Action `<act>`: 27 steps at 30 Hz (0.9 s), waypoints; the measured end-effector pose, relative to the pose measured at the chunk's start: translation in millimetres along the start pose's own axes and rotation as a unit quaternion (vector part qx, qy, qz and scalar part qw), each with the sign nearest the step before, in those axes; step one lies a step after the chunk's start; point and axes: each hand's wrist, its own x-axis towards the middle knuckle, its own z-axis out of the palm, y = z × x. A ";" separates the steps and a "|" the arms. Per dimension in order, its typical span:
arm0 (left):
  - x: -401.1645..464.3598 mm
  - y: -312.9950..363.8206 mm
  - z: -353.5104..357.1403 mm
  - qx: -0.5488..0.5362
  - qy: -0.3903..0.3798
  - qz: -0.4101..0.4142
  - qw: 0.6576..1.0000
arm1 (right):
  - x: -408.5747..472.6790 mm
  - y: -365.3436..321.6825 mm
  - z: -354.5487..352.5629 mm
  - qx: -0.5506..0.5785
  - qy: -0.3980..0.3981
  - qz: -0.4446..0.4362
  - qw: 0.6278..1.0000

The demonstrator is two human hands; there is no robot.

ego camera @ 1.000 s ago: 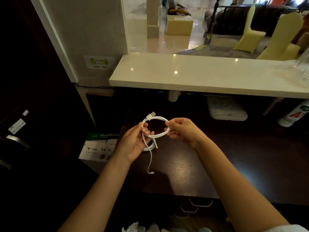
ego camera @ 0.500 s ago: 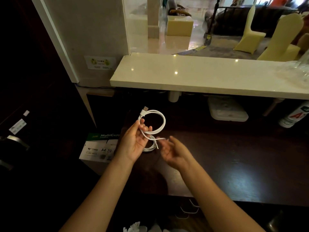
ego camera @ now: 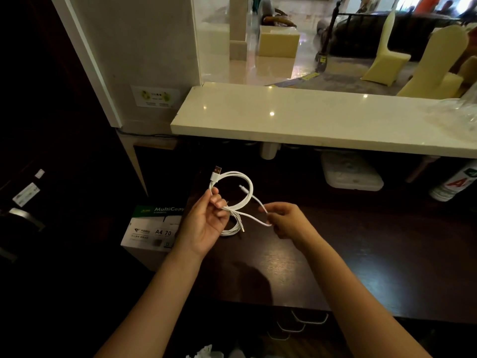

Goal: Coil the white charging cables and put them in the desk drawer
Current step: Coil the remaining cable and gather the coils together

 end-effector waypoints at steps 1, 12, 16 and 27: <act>-0.3 0.0 -0.5 0.005 0.001 -0.003 1.000 | -1.6 -1.0 0.9 -0.005 -0.019 -0.010 1.000; -6.4 -18.9 -2.4 0.093 0.014 -0.035 0.995 | -15.8 -22.5 12.9 0.185 -0.088 -0.107 0.973; -7.2 -18.2 0.3 0.081 0.025 -0.022 0.996 | -20.8 -22.3 12.8 0.188 -0.107 -0.181 0.959; -9.9 -11.4 4.2 0.091 0.021 -0.020 0.995 | -26.5 -23.4 -5.1 0.074 -0.084 -0.241 0.964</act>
